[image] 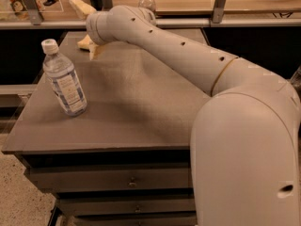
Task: Move sponge near blue plastic bottle
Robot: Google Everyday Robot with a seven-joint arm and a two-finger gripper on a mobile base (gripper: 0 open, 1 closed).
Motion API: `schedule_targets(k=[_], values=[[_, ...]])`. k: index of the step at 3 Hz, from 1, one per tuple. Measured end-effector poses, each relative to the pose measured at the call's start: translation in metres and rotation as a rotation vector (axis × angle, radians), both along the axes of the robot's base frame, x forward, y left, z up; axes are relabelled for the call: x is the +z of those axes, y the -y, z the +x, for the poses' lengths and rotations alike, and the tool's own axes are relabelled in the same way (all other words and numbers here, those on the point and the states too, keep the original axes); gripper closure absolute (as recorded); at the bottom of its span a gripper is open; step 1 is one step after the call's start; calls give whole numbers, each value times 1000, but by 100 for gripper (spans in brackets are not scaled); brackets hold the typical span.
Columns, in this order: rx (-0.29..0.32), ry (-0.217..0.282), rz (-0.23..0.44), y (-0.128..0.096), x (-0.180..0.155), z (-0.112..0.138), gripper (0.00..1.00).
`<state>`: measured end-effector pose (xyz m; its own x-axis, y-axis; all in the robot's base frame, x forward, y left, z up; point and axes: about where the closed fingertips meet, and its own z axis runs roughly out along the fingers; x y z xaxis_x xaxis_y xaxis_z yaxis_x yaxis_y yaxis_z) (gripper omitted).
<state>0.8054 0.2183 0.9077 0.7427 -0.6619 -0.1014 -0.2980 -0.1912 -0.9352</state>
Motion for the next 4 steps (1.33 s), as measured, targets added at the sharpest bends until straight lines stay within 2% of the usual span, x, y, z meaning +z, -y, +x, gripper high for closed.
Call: schedule_targets(k=[1,3,4], values=[[3,18,20,3,0,7,0],[-45,117,5,29,0,33,0],[-37,116,9,34,-5,47,0]])
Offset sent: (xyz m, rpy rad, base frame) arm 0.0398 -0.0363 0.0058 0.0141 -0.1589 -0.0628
